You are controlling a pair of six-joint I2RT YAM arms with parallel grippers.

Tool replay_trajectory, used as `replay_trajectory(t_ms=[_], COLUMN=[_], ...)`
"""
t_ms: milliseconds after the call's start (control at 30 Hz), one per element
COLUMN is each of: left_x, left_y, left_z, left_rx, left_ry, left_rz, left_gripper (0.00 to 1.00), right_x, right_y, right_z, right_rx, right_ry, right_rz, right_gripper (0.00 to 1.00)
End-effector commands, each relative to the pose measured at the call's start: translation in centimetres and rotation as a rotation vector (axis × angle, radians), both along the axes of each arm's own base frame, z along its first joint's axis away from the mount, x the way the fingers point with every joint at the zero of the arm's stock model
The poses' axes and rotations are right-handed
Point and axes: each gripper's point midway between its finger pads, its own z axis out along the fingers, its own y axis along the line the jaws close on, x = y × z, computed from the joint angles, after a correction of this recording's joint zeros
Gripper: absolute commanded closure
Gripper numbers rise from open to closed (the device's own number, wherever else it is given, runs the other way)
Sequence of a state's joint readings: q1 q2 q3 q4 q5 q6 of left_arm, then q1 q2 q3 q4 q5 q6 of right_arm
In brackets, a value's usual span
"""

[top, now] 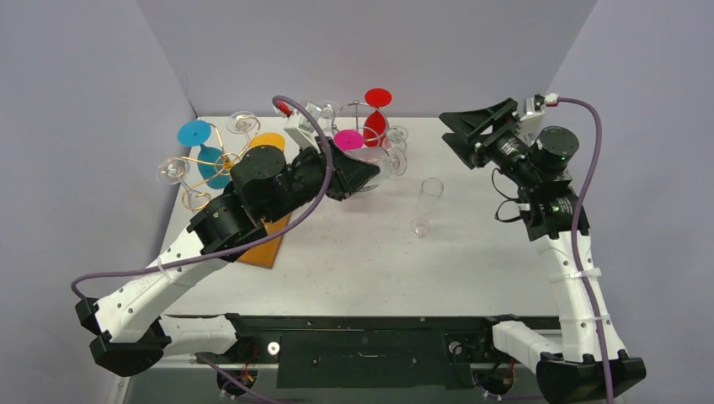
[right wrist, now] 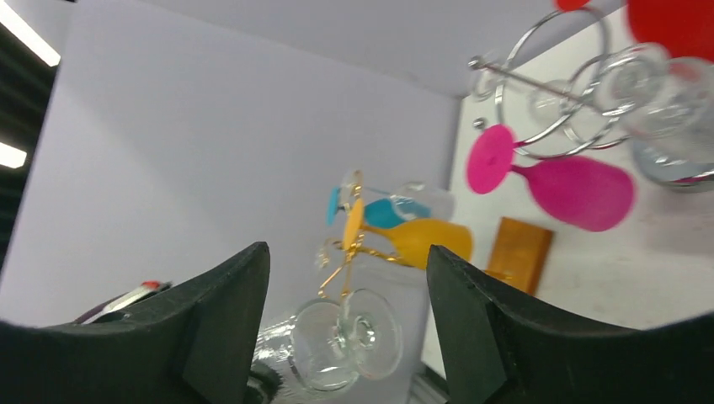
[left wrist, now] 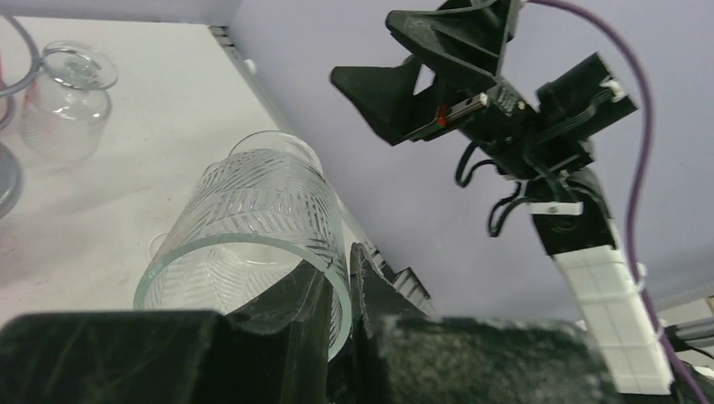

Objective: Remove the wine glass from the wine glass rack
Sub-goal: Place the wine glass at the center of the board.

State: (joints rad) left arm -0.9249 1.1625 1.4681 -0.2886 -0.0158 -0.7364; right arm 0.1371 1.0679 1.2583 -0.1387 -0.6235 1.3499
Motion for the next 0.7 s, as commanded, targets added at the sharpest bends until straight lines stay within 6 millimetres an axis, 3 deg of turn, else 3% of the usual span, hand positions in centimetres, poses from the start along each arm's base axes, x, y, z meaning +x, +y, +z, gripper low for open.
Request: replay_trajectory(t_ms=[0,67,100,133,233,400,667], left_x=[0.6,0.2,0.4,0.1,0.6,0.4,0.8], left_y=[1.1,0.3,0.1,-0.6,-2.1,-4.3,-7.6], left_z=[1.5,0.2,-0.4,-1.6,-5.0,-9.1,-17.2], left_rx=[0.079,0.149,0.178,0.227,0.36,0.539,0.75], left_ry=[-0.054,-0.035,-0.03,-0.012,0.025,0.066,0.15], left_rz=[0.121,0.127,0.149,0.138,0.167,0.164,0.13], left_gripper=[1.0,1.0,1.0,1.0,1.0,1.0,1.0], right_x=[0.1,0.1,0.0,0.2,0.5,1.6,3.2], right_y=[-4.7,-6.5,-7.1,-8.0,-9.7,-10.3,-10.0], right_z=[-4.3,-5.2,-4.6,-5.2,-4.8,-5.7,-7.5], right_rx=[-0.309,-0.384,-0.423,-0.458,-0.545,-0.599,-0.622], right_ry=[0.06,0.095,0.069,0.1,0.091,0.118,0.149], right_rz=[-0.183,-0.249,-0.273,-0.314,-0.387,-0.394,-0.361], right_gripper=[0.36,0.36,0.35,0.35,0.35,0.35,0.34])
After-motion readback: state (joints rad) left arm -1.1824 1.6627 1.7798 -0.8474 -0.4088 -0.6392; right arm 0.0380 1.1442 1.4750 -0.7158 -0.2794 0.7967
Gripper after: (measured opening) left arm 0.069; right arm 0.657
